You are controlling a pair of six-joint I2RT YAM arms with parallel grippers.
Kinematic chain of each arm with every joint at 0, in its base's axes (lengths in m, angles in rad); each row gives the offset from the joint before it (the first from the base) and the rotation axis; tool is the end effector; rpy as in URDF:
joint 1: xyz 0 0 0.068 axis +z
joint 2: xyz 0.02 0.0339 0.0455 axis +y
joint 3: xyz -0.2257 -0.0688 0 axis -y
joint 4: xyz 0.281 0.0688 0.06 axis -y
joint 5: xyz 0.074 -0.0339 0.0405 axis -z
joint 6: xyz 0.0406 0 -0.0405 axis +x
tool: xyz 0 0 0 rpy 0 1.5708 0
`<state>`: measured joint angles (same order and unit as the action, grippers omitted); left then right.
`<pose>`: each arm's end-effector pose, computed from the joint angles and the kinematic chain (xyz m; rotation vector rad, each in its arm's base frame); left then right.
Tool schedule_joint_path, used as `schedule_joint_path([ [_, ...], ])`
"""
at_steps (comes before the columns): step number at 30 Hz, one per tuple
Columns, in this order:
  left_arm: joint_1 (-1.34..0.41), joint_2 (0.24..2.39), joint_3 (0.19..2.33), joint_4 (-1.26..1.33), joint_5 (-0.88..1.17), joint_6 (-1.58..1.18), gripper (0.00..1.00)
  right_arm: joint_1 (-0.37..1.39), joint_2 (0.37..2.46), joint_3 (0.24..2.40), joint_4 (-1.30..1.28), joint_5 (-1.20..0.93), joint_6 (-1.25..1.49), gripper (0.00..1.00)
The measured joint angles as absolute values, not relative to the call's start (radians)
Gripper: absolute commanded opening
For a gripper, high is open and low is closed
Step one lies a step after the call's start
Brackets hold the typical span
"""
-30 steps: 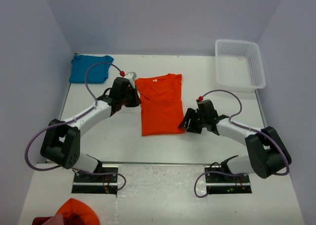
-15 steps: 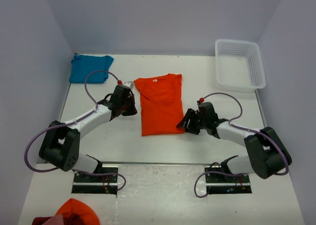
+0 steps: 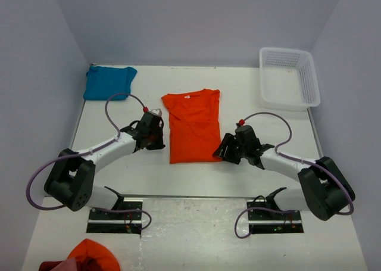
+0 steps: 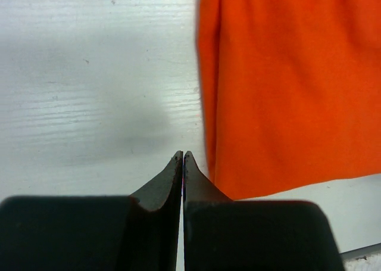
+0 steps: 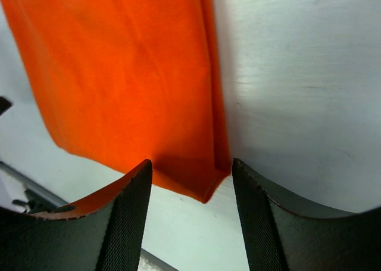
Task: Fold and stack the t-shirts
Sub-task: Fold the folded rectangular tshirt in 1/3 of the way
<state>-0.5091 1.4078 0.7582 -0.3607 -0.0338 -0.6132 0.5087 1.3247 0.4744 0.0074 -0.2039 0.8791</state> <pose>0.2664 -0.1471 0.1170 -0.1494 2.6217 -0.3646 0.2328 0.1393 0.0759 0.3767 2.5573 0.8324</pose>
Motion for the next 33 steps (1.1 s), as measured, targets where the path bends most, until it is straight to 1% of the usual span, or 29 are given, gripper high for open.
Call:
schedule_joint_path([
  [6, -0.560, 1.388, 0.886, -0.419, -0.099, -0.609, 0.00, 0.514, 1.263, 0.563, -0.230, -0.050, 0.848, 0.60],
  [8, -0.566, 1.381, 0.917, -0.418, -0.093, -0.608, 0.00, 0.514, 1.229, 0.599, -0.291, -0.012, 0.835, 0.55],
  [9, -0.567, 1.377, 0.926, -0.412, -0.080, -0.608, 0.00, 0.514, 1.207, 0.617, -0.316, 0.000, 0.826, 0.47],
  [10, -0.570, 1.372, 0.928, -0.402, -0.057, -0.608, 0.00, 0.514, 1.184, 0.631, -0.333, 0.007, 0.817, 0.16],
  [11, -0.571, 1.372, 0.928, -0.396, -0.034, -0.608, 0.00, 0.514, 1.163, 0.639, -0.342, 0.008, 0.802, 0.00],
  [16, -0.580, 1.375, 0.860, -0.280, 0.159, -0.611, 0.00, 0.515, 1.093, 0.636, -0.331, -0.080, 0.776, 0.00],
  [19, -0.584, 1.397, 0.801, -0.196, 0.271, -0.624, 0.00, 0.516, 1.099, 0.612, -0.309, -0.133, 0.772, 0.00],
  [22, -0.585, 1.434, 0.761, -0.135, 0.341, -0.636, 0.00, 0.516, 1.134, 0.580, -0.268, -0.181, 0.773, 0.00],
  [26, -0.585, 1.451, 0.723, -0.097, 0.387, -0.645, 0.00, 0.517, 1.189, 0.537, -0.225, -0.228, 0.778, 0.00],
  [33, -0.585, 1.451, 0.690, -0.059, 0.408, -0.645, 0.00, 0.519, 1.268, 0.495, -0.141, -0.260, 0.786, 0.00],
])
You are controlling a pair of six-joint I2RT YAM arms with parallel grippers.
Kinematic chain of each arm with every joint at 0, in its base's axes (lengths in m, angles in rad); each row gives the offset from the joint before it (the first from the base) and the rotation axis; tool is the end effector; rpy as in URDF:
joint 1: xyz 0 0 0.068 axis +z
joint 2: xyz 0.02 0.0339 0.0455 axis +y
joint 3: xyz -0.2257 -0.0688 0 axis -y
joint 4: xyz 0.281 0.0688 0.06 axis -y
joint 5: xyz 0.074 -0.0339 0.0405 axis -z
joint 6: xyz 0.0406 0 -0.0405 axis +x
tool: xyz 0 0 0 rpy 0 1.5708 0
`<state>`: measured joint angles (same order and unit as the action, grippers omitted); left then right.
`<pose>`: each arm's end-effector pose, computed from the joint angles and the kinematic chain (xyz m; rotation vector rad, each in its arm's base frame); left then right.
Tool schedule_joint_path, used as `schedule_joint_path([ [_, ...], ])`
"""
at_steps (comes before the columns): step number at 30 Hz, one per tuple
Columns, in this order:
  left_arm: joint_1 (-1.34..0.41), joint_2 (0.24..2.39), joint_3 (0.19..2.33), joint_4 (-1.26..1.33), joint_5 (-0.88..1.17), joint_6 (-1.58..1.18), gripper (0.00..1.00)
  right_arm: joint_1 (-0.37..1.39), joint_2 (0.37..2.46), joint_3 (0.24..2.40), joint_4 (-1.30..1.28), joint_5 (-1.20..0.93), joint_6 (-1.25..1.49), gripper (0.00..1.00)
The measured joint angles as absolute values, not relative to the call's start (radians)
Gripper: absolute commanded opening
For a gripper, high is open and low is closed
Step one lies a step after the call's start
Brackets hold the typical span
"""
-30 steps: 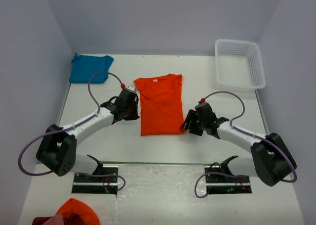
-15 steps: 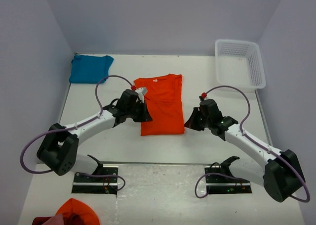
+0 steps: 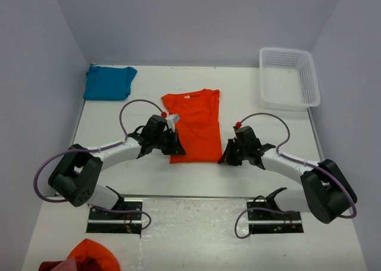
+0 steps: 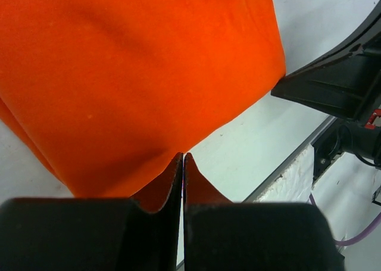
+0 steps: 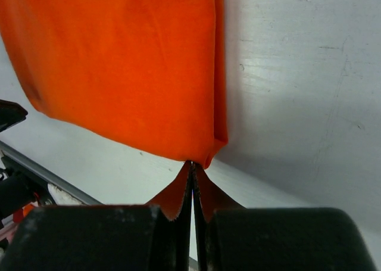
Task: Fold and stack the t-shirts
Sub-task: Fold the folded rectangular tshirt in 1/3 of the way, then grab one side of the 2/3 rectangular tshirt with both arms
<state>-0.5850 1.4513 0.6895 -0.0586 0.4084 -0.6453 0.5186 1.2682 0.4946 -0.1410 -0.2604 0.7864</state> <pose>0.2526 -0.1867 0.1057 0.1320 2.5739 -1.0183 0.2248 0.1403 0.0858 0.2370 2.6455 0.8245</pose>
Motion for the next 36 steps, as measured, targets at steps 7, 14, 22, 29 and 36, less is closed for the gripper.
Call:
schedule_joint_path([
  [7, -0.585, 1.454, 0.649, -0.023, 0.409, -0.645, 0.00, 0.526, 1.367, 0.488, -0.079, -0.280, 0.795, 0.00],
  [14, -0.585, 1.493, 0.598, 0.019, 0.409, -0.651, 0.00, 0.580, 1.265, 0.485, -0.131, -0.246, 0.818, 0.00],
  [22, -0.585, 1.509, 0.574, 0.046, 0.409, -0.662, 0.00, 0.623, 1.051, 0.563, -0.278, -0.192, 0.822, 0.00],
  [29, -0.585, 1.509, 0.574, 0.046, 0.409, -0.662, 0.00, 0.623, 1.174, 0.624, -0.286, -0.169, 0.812, 0.00],
  [36, -0.585, 1.502, 0.574, 0.043, 0.409, -0.662, 0.00, 0.623, 1.393, 0.624, -0.228, -0.156, 0.810, 0.00],
])
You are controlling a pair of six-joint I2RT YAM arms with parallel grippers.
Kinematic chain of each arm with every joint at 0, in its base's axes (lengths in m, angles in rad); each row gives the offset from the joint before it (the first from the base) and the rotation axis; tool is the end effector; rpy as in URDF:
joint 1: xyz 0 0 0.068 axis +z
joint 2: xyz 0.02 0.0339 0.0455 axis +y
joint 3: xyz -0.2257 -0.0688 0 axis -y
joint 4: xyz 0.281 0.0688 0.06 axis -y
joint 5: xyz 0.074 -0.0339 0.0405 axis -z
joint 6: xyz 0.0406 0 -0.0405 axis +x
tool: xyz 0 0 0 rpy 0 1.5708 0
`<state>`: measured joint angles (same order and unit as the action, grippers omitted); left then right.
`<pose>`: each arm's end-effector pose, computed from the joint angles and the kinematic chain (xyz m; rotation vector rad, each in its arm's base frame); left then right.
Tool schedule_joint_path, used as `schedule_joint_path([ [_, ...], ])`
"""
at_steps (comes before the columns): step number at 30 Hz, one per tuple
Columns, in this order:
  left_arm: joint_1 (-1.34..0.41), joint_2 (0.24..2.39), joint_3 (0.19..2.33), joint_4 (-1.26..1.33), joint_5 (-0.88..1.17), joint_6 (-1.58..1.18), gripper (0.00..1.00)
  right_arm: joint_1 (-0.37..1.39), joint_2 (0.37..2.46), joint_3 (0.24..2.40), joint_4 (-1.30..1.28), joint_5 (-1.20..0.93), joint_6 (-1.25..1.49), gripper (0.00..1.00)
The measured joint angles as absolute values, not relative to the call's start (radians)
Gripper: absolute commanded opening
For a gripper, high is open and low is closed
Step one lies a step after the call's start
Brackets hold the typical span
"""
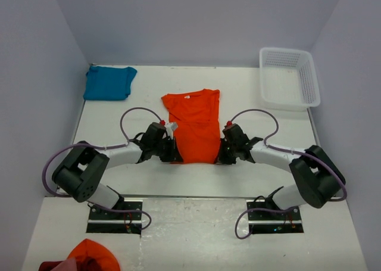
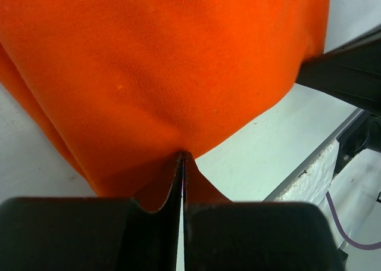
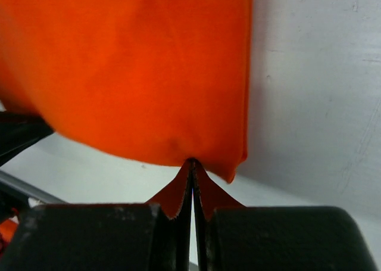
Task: Fold and stack the t-shirts
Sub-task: Grab one side of the 2/3 rectangular tshirt with both arms
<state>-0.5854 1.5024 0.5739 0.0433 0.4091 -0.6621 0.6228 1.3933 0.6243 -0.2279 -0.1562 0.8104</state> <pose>0.2339 -0.1745 0.0635 0.0941 2.6470 -0.9954 0.2284 0.1718 0.0875 0.1927 2.7203 0.6893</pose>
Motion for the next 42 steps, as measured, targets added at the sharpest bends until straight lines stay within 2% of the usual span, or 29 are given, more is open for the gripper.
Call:
schedule_joint_path([
  [6, -0.585, 1.487, 0.574, 0.042, 0.409, -0.662, 0.00, 0.619, 1.496, 0.631, -0.118, -0.168, 0.820, 0.00],
  [13, -0.585, 1.477, 0.562, 0.041, 0.407, -0.662, 0.00, 0.622, 1.481, 0.612, -0.083, -0.143, 0.843, 0.00],
  [22, -0.585, 1.477, 0.538, 0.037, 0.385, -0.662, 0.00, 0.621, 1.327, 0.602, -0.312, 0.033, 0.867, 0.00],
  [32, -0.585, 1.489, 0.538, 0.044, 0.386, -0.662, 0.00, 0.627, 1.303, 0.617, -0.389, 0.063, 0.866, 0.02],
  [33, -0.585, 1.489, 0.538, 0.044, 0.386, -0.662, 0.00, 0.629, 1.277, 0.613, -0.392, 0.062, 0.866, 0.11],
  [34, -0.585, 1.490, 0.538, 0.044, 0.386, -0.662, 0.00, 0.632, 1.243, 0.607, -0.392, 0.060, 0.866, 0.29],
  [35, -0.585, 1.490, 0.538, 0.044, 0.386, -0.662, 0.00, 0.635, 1.203, 0.599, -0.389, 0.056, 0.865, 0.64],
  [37, -0.585, 1.490, 0.538, 0.045, 0.387, -0.662, 0.00, 0.635, 1.141, 0.589, -0.381, 0.043, 0.864, 0.73],
  [42, -0.585, 1.490, 0.536, 0.048, 0.390, -0.662, 0.00, 0.635, 1.174, 0.587, -0.351, 0.026, 0.860, 0.71],
])
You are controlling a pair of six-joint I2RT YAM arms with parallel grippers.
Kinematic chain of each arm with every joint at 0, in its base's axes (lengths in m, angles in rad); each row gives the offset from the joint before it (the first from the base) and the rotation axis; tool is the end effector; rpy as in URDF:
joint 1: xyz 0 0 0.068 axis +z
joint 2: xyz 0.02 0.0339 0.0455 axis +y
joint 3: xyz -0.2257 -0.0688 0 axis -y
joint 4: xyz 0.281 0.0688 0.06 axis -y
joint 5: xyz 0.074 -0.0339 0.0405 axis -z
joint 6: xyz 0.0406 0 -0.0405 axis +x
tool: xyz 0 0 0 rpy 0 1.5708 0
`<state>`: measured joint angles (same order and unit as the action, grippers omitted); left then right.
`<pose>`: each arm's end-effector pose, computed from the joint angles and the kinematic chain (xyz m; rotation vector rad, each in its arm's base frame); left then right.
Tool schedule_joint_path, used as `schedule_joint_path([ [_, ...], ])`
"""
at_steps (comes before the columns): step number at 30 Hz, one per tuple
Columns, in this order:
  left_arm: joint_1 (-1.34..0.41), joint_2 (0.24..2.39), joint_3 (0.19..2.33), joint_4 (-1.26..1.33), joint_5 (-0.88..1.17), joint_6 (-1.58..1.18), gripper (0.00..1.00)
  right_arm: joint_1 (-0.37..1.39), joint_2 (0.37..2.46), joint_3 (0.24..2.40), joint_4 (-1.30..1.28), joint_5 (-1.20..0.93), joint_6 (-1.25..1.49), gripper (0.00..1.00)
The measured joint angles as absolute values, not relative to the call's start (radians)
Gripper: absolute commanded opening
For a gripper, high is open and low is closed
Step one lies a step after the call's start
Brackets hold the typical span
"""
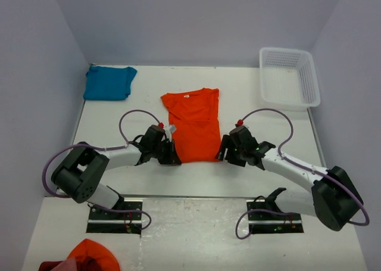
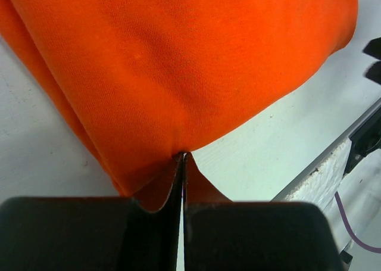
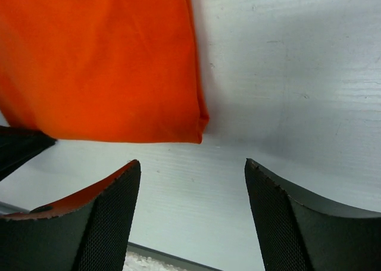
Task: Fold and stack the t-shirts
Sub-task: Grab one side of the 2/3 rectangular tshirt with both arms
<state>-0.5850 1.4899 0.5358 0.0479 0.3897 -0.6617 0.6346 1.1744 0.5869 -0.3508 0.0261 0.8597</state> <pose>0.2266 -0.1686 0.0561 0.0790 2.6649 -0.9621 0.2162 0.1579 0.1235 0.3037 2.5878 0.5545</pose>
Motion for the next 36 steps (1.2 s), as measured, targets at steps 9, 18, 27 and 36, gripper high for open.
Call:
schedule_joint_path([
  [9, -0.585, 1.467, 0.525, 0.034, 0.386, -0.661, 0.00, 0.633, 1.343, 0.591, -0.242, 0.002, 0.897, 0.61],
  [18, -0.585, 1.459, 0.525, 0.027, 0.385, -0.659, 0.00, 0.627, 1.416, 0.603, -0.116, -0.018, 0.943, 0.50],
  [27, -0.585, 1.454, 0.508, 0.033, 0.390, -0.658, 0.00, 0.626, 1.386, 0.580, -0.136, 0.010, 0.977, 0.46],
  [36, -0.585, 1.454, 0.503, 0.045, 0.391, -0.658, 0.00, 0.626, 1.335, 0.550, -0.175, 0.026, 0.994, 0.45],
])
